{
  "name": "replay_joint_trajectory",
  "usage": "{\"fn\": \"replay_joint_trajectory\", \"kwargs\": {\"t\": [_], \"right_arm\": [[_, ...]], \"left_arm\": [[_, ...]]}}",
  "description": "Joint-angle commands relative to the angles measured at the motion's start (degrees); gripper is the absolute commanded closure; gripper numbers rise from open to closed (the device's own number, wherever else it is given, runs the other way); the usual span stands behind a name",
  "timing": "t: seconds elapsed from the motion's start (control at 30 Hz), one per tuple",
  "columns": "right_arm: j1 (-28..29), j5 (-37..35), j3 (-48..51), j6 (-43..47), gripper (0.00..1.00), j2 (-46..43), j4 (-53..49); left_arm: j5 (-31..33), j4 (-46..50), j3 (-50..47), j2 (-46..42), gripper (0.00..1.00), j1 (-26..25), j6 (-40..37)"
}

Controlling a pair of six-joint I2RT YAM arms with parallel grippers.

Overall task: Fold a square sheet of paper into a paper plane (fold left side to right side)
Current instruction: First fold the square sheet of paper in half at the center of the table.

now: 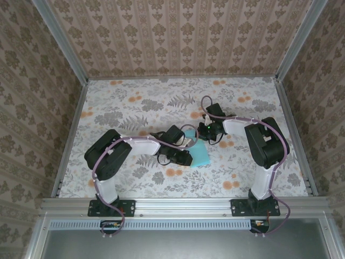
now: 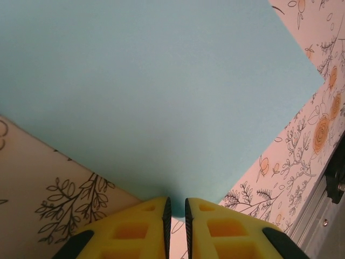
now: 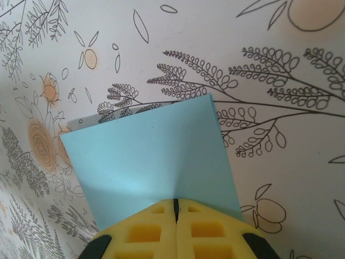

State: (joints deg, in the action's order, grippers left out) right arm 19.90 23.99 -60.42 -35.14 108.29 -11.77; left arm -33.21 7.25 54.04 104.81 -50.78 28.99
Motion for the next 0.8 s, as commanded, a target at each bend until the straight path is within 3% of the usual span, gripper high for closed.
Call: {"fn": "replay_joint_trajectory", "kwargs": {"t": [0.0,0.57,0.77], "right_arm": [[0.3,-5.2,2.0,-0.3,0.95,3.0,-5.1],[0.3,-5.5,2.0,-0.4,0.95,2.8,-5.3],[0.3,-5.6,2.0,-0.6,0.95,2.2,-5.4]], "left_arm": [[-0.6,1.4,-0.8,-2.2,0.82,-1.1,0.9],[-0.2,2.0,-2.7,-5.2,0.82,-1.8,0.5],[-0.7,-0.7,-3.9,-9.8,0.81,1.1,1.3]]}}
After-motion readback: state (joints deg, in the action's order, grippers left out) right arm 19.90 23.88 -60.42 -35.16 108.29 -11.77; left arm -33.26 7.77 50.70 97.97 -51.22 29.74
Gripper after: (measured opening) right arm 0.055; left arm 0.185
